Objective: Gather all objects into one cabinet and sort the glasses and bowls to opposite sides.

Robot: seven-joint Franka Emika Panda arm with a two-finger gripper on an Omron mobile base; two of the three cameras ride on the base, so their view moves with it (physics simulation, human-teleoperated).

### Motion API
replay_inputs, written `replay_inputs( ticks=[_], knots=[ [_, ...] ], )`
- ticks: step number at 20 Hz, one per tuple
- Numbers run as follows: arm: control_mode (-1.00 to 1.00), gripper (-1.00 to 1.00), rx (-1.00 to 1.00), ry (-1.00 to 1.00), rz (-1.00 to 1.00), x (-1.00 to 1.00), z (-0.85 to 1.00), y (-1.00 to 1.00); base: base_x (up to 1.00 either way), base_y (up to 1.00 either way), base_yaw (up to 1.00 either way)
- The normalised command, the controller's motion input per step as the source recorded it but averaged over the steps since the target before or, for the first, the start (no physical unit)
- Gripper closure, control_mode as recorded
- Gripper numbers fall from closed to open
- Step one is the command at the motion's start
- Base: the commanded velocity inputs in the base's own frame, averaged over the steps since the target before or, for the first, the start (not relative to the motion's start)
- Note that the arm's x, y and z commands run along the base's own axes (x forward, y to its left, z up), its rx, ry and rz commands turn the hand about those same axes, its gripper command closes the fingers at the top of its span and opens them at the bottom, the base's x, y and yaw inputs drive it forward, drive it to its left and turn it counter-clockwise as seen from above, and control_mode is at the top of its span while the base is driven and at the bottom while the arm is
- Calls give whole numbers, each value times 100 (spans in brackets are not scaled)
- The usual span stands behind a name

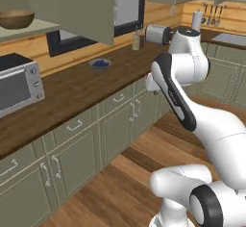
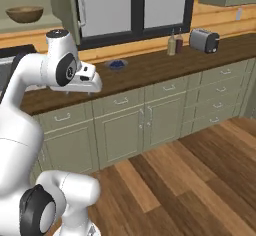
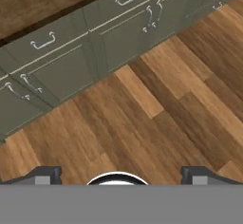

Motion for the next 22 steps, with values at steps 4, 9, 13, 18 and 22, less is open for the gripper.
replay_inputs(
  ticks=[4,9,13,18,22],
  knots=[
    [100,-100,0,0,0,0,0,0,-20,-21,-42],
    [100,-100,0,0,0,0,0,0,-13,-26,-41],
    [100,-100,0,0,0,0,0,0,0,-34,-41],
    [100,-100,0,0,0,0,0,0,21,-48,-43],
    [100,-100,0,0,0,0,0,0,71,-27,-44]
  ],
)
